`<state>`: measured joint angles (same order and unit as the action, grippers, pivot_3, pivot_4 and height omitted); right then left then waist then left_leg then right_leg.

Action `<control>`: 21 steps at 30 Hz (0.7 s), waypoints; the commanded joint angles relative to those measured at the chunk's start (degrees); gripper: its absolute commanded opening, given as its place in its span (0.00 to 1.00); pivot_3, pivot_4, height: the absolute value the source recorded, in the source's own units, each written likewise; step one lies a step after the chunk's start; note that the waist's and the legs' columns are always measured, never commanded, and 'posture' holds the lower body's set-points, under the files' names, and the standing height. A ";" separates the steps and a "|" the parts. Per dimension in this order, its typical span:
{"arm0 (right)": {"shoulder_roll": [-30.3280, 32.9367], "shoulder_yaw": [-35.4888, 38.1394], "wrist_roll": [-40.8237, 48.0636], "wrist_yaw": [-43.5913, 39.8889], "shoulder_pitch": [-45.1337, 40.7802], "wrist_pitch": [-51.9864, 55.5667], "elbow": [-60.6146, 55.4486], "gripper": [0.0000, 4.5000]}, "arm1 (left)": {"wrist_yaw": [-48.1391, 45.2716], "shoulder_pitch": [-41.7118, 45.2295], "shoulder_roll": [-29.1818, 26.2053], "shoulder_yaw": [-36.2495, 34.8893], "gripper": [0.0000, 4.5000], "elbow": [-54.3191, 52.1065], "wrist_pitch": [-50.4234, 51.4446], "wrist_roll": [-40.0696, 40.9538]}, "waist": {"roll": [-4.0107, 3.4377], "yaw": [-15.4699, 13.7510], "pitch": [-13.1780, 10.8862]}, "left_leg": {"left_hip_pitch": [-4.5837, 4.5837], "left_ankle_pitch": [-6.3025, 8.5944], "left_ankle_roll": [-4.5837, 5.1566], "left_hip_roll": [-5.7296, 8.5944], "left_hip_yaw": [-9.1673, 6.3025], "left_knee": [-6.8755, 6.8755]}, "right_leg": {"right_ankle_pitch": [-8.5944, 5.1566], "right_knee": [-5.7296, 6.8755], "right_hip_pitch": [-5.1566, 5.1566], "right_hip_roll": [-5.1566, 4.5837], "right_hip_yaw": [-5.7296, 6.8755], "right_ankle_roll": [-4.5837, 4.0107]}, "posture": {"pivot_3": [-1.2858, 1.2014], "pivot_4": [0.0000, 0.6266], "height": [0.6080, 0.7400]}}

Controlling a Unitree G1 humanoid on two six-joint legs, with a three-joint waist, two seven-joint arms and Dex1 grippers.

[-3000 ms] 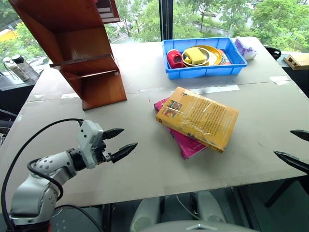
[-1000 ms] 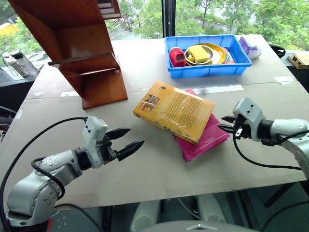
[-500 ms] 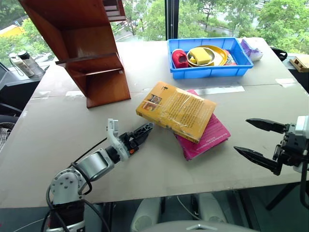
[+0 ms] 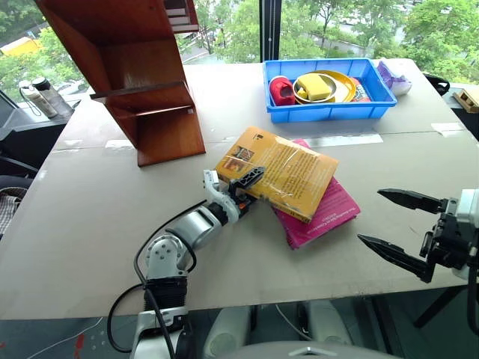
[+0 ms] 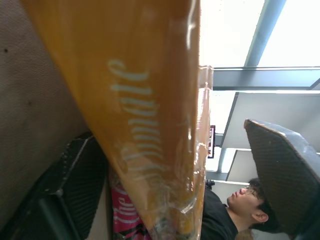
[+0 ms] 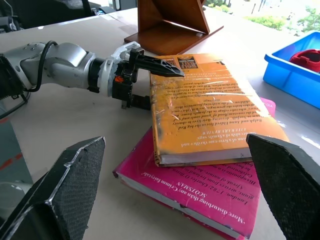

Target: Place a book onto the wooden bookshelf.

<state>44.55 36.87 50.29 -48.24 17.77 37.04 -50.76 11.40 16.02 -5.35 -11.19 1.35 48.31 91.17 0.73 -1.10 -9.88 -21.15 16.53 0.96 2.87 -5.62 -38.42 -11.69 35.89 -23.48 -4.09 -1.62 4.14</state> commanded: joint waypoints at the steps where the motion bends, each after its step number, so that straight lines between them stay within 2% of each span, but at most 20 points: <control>1: 0.62 2.16 0.60 0.79 0.12 -2.23 -0.58 1.00 | -1.28 -0.07 1.27 -0.15 0.54 -0.69 -0.20 -1.20 | 0.00 0.00 0.00 | 0.01 0.00 0.00 0.00 0.01 0.00 | 0.00 0.00 0.00 0.00 -0.01 0.00 | 0.52 0.24 1.00; 4: 0.80 0.71 -0.57 0.87 0.04 -3.16 0.17 1.00 | -1.79 -0.21 1.84 -1.01 0.24 -3.53 -0.89 -1.12 | 0.01 -0.11 0.01 | 0.00 0.00 0.01 0.00 -0.01 0.00 | 0.00 0.00 0.00 0.00 0.00 0.00 | 0.52 0.24 1.00; 6: 0.79 -0.91 -0.88 1.23 -1.27 -3.80 0.94 1.00 | -3.10 -0.21 0.29 -1.44 0.11 -7.71 -1.19 -2.11 | 0.05 -0.05 -0.02 | -0.01 0.00 0.01 0.00 0.00 0.00 | 0.00 0.00 0.00 0.00 0.00 0.00 | 0.52 0.24 1.00; 9: 0.38 -4.15 -1.38 2.07 -5.03 -5.08 3.20 1.00 | -7.14 0.39 -5.59 -2.04 0.05 -15.47 -1.34 -5.83 | 0.11 0.38 -0.06 | -0.01 0.00 -0.01 -0.05 0.02 0.01 | 0.00 0.00 -0.03 0.04 -0.02 0.00 | 0.52 0.24 1.00; 12: -0.14 -8.24 -1.57 3.32 -10.66 -5.97 5.91 1.00 | -14.52 2.72 -15.95 -0.95 0.05 -22.59 0.24 -11.68 | 0.09 0.44 -0.06 | 0.01 -0.03 -0.06 -0.07 0.05 0.07 | -0.01 0.01 -0.08 0.11 -0.04 -0.02 | 0.52 0.24 1.00; 15: -0.91 -11.91 -2.37 4.29 -16.31 -6.98 8.78 1.00 | -18.66 8.03 -23.31 -1.21 0.05 -25.10 -0.06 -14.99 | 0.12 0.13 -0.09 | 0.01 -0.06 -0.10 -0.04 0.03 0.09 | -0.01 0.01 -0.08 0.08 -0.01 -0.02 | 0.52 0.24 1.00; 18: -1.74 -14.86 -2.16 5.64 -22.40 -7.04 11.24 1.00 | -26.56 14.93 -32.00 0.96 0.05 -26.78 -2.11 -24.10 | 0.20 0.15 -0.14 | -0.13 -0.06 -0.10 0.04 0.07 0.03 | 0.00 -0.05 -0.08 0.06 0.11 -0.01 | 0.52 0.24 1.00; 21: -1.59 -16.54 -2.53 5.69 -27.77 -7.34 14.16 1.00 | -36.15 22.84 -41.19 6.75 0.05 -27.64 -8.53 -39.22 | 0.22 0.40 -0.18 | -0.14 -0.06 -0.10 0.08 0.14 0.11 | -0.01 -0.10 -0.14 0.07 0.09 -0.01 | 0.52 0.24 1.00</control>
<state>42.74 20.45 47.73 -42.99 -7.52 30.96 -37.48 -18.37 35.05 -42.97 -7.16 -23.88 45.28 60.94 0.95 -0.71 -10.06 -21.27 16.47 0.86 2.95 -5.45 -38.31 -11.69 35.81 -23.63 -4.02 -1.53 4.12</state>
